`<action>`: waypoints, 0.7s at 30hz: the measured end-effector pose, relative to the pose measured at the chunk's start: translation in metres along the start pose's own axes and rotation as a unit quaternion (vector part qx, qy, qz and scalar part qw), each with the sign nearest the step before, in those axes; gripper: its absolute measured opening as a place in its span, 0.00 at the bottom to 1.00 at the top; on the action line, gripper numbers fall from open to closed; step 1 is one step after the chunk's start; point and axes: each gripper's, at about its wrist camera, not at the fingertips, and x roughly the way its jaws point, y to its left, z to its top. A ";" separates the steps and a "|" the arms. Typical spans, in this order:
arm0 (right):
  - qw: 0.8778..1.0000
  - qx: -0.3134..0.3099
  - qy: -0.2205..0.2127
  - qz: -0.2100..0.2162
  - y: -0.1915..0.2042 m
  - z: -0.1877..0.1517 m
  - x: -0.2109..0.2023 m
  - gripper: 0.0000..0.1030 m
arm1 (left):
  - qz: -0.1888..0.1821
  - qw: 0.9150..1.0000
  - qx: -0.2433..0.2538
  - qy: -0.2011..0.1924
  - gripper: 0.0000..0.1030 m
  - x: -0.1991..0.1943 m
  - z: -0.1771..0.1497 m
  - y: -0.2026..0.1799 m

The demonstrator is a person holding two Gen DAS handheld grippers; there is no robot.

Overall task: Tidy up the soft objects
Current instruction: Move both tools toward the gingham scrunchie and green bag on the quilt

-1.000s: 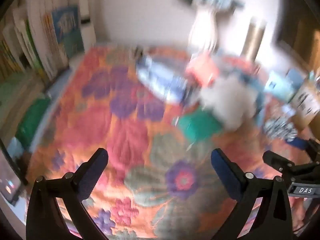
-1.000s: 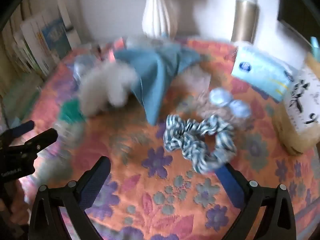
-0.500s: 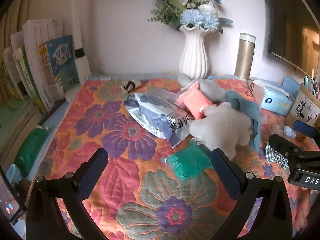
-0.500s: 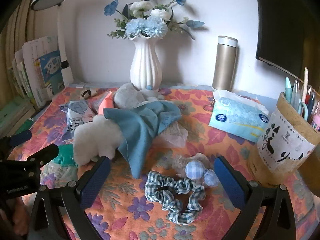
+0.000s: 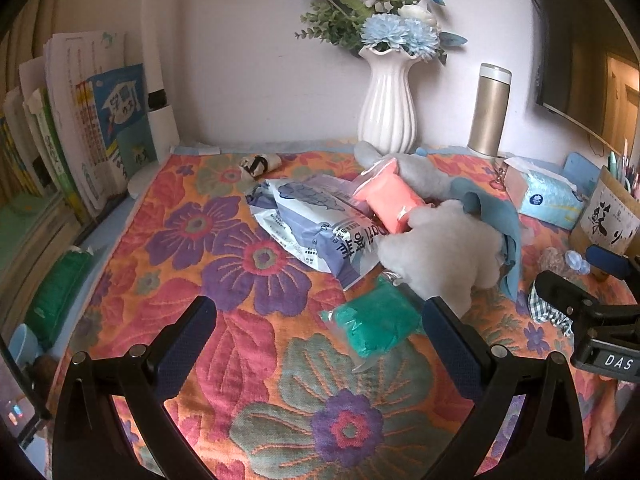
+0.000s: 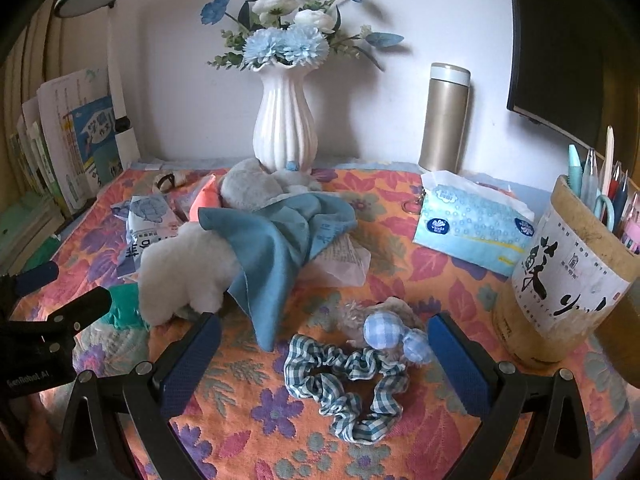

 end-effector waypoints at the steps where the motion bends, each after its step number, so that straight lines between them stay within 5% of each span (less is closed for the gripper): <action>1: 1.000 -0.002 0.000 -0.001 0.001 0.000 0.000 1.00 | 0.000 1.000 -0.001 0.001 0.99 0.000 0.000 0.000; 21: 1.000 0.005 -0.004 0.003 0.000 0.000 -0.002 1.00 | 0.000 1.000 0.000 0.004 0.99 0.001 0.000 0.000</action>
